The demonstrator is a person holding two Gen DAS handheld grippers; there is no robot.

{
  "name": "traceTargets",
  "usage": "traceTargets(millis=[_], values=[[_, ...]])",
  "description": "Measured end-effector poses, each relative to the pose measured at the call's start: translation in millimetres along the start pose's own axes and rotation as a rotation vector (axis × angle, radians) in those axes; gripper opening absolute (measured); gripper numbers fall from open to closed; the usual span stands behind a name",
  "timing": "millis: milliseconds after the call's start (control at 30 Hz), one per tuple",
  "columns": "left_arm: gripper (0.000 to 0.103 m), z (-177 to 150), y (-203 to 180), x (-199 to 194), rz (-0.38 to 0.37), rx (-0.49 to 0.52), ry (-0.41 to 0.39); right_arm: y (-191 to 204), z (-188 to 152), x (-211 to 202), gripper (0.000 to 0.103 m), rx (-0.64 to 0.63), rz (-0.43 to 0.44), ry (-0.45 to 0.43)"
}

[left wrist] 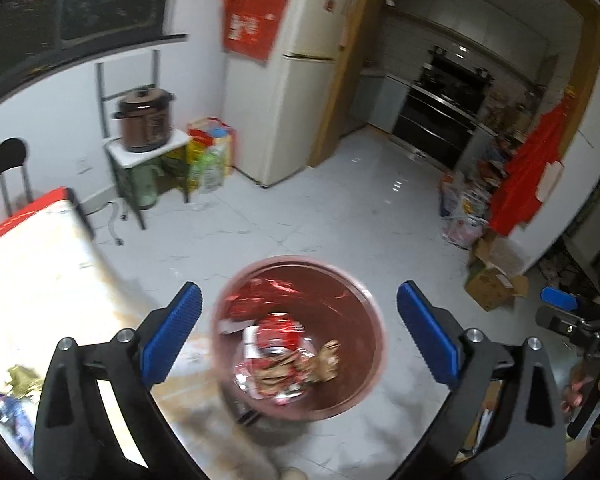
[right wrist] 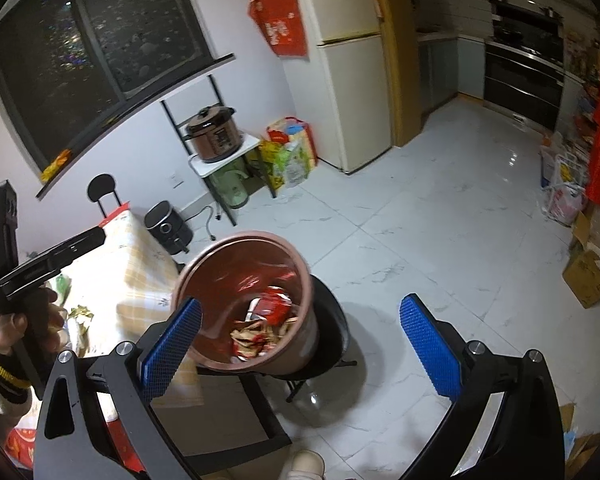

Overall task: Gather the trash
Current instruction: 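Move the right tool to the crushed blue can on the white foam tray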

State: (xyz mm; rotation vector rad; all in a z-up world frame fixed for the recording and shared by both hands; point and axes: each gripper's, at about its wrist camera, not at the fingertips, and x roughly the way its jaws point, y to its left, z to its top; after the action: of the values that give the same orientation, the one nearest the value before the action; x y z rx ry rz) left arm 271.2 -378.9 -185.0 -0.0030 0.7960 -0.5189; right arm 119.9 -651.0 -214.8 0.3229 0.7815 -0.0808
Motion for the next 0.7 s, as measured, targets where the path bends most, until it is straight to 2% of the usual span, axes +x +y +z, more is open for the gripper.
traceTargets(millis=[133, 333, 500, 700], values=[[0.097, -14, 42, -45, 0.086, -0.064, -0.032, 23, 4, 7, 0.098, -0.034, 0.039, 0.003], [0.097, -49, 113, -127, 0.260, -0.216, -0.096, 70, 11, 21, 0.098, -0.092, 0.111, 0.017], [0.097, -92, 171, -202, 0.427, -0.383, -0.155, 118, 15, 33, 0.098, -0.155, 0.170, 0.030], [0.097, -148, 217, -266, 0.582, -0.509, -0.166, 188, 10, 47, 0.098, -0.253, 0.247, 0.065]])
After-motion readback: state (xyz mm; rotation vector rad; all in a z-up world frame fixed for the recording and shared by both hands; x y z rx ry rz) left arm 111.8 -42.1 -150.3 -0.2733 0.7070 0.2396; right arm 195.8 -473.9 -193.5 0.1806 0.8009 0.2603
